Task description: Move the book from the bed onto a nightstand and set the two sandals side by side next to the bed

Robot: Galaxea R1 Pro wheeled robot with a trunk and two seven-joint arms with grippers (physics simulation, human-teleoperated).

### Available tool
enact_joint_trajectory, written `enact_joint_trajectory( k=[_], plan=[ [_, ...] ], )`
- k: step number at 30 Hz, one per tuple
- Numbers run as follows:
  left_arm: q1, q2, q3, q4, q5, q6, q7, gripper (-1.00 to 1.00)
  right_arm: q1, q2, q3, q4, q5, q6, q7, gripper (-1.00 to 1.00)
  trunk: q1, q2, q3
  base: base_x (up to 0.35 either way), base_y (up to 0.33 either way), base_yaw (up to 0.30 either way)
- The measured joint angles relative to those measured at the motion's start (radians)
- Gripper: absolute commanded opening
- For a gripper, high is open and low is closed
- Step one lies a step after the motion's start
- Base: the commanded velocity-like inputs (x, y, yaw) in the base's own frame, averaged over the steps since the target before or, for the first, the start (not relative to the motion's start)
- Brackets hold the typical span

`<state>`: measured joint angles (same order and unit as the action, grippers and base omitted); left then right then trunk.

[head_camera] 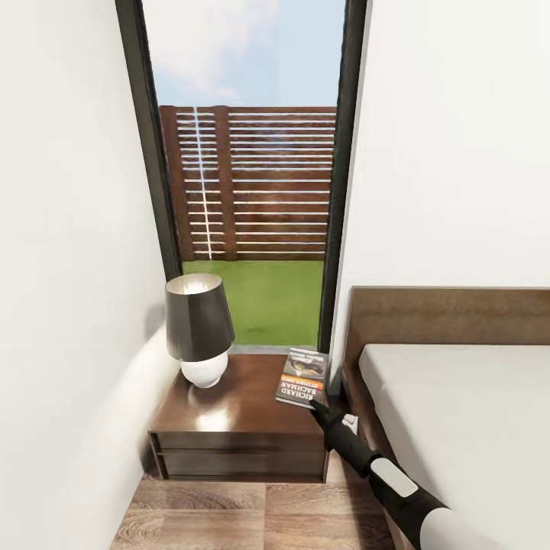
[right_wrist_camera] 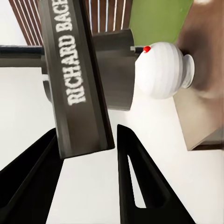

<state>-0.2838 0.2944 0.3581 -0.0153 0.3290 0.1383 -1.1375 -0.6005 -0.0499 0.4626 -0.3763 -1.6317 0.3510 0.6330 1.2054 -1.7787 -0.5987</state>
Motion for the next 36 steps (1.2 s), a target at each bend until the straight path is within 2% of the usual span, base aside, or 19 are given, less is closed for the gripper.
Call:
enact_joint_trajectory(
  k=[3, 4, 6, 15, 21, 26, 28, 29, 36],
  plan=[
    [0.015, 0.009, 0.003, 0.0, -0.039, -0.003, 0.0, 1.0, 0.0, 0.001, 0.001, 0.0, 0.008, 0.0, 0.0, -1.0, 0.0, 0.0, 0.0, 0.0, 0.0, 0.0],
    [0.026, 0.018, 0.004, 0.0, -0.069, -0.013, -0.001, 1.0, 0.0, 0.001, 0.002, 0.0, 0.012, 0.0, 0.001, -1.0, 0.0, 0.0, 0.0, 0.0, 0.0, 0.0],
    [0.037, 0.023, 0.007, 0.0, -0.086, -0.023, -0.002, 1.0, 0.0, 0.001, 0.002, 0.0, 0.015, 0.0, 0.001, -1.0, 0.0, 0.0, 0.0, 0.0, 0.0, 0.0],
    [0.075, 0.037, 0.009, 0.0, -0.098, -0.035, -0.011, 1.0, 0.0, 0.002, 0.0, 0.0, 0.016, 0.001, 0.001, -1.0, 0.0, 0.0, 0.0, 0.0, 0.0, 0.0],
    [0.129, 0.043, 0.009, 0.0, -0.085, -0.053, -0.021, 1.0, 0.0, 0.002, -0.001, 0.0, 0.016, 0.002, 0.001, -1.0, 0.0, 0.0, 0.0, 0.0, 0.0, 0.0],
    [0.171, 0.037, 0.007, 0.0, -0.052, -0.109, -0.025, 1.0, 0.0, 0.002, -0.003, 0.0, 0.015, 0.003, 0.002, -1.0, 0.0, 0.0, 0.0, 0.0, 0.0, 0.0],
    [0.189, 0.03, 0.007, -0.001, -0.026, -0.157, -0.029, 1.0, 0.0, 0.001, -0.002, 0.0, 0.015, 0.003, 0.002, -1.0, 0.0, 0.0, 0.0, 0.0, 0.0, 0.0],
    [0.199, 0.024, 0.005, -0.001, 0.0, -0.189, -0.035, 1.0, 0.0, 0.001, -0.002, 0.0, 0.015, 0.003, 0.002, -1.0, 0.0, 0.0, 0.0, 0.0, 0.0, 0.0],
    [0.217, 0.018, 0.006, -0.001, 0.029, -0.225, -0.049, 1.0, 0.0, 0.001, -0.003, 0.0, 0.015, 0.004, 0.002, -1.0, 0.0, 0.0, 0.0, 0.0, 0.0, 0.0]
  ],
)
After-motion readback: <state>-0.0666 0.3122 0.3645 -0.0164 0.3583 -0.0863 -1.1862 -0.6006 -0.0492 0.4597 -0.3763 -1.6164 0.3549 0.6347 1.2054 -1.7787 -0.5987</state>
